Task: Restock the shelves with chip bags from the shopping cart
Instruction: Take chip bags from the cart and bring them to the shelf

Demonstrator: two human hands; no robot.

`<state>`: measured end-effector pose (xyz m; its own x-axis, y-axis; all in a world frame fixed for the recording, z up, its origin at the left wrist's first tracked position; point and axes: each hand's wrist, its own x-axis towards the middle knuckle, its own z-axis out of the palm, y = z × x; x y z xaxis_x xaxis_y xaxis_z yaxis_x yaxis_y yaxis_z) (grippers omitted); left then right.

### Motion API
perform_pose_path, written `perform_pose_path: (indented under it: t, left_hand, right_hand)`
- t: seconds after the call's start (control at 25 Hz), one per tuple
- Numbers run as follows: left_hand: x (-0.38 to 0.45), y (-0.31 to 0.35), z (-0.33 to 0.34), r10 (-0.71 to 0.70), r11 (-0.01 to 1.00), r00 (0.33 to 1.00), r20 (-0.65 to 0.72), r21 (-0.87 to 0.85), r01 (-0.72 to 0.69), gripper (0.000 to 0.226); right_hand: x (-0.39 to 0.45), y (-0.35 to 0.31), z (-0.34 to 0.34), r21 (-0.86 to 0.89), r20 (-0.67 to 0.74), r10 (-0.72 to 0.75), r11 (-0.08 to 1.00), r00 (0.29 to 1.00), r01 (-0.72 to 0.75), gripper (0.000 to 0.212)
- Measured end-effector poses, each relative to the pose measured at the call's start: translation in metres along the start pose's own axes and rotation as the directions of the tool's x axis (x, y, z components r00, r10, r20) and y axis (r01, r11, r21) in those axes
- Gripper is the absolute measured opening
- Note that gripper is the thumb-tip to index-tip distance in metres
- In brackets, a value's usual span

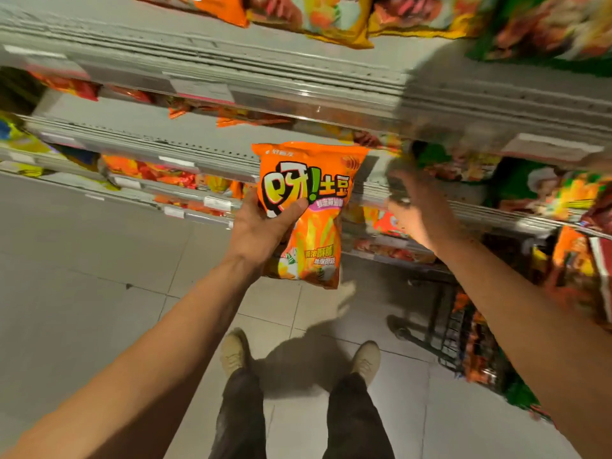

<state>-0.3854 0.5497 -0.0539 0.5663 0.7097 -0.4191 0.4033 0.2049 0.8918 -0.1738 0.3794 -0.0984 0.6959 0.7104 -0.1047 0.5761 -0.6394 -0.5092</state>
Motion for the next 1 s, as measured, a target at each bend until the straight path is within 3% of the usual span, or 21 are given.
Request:
perform_pose_path:
  t: [0.12,0.28,0.4,0.6,0.8,1.0]
  left_hand:
    - [0.038,-0.012,-0.055,-0.02,0.999,0.999,0.032,-0.029,0.021,0.044]
    - [0.078,-0.03,-0.13,0.007,1.0,0.998,0.06,-0.024,-0.006,0.042]
    - [0.096,-0.032,-0.175,0.008,0.999,0.998,0.061,-0.036,-0.006,0.037]
    - [0.146,-0.012,-0.224,0.075,0.997,0.997,-0.01,-0.013,-0.075,0.036]
    - [0.196,0.022,-0.226,0.139,0.982,0.987,0.086,-0.141,-0.126,0.038]
    - [0.239,0.044,-0.212,0.195,0.972,0.979,0.064,-0.149,-0.184,0.015]
  right_hand:
    - [0.018,-0.07,0.05,-0.2,0.088,-0.06,0.977,0.994,0.077,0.062]
    - [0.042,-0.156,0.113,-0.439,0.131,0.031,0.898,0.991,0.03,0.063]
    - [0.051,-0.198,0.139,-0.461,0.132,0.151,0.884,0.98,-0.074,0.073]
    - [0.078,-0.221,0.165,-0.433,0.167,0.112,0.901,0.98,-0.029,0.088]
    - [0.069,-0.214,0.178,-0.514,0.126,0.089,0.858,0.988,-0.012,0.102]
    - [0.066,-0.22,0.177,-0.53,0.09,0.165,0.843,0.982,-0.093,0.105]
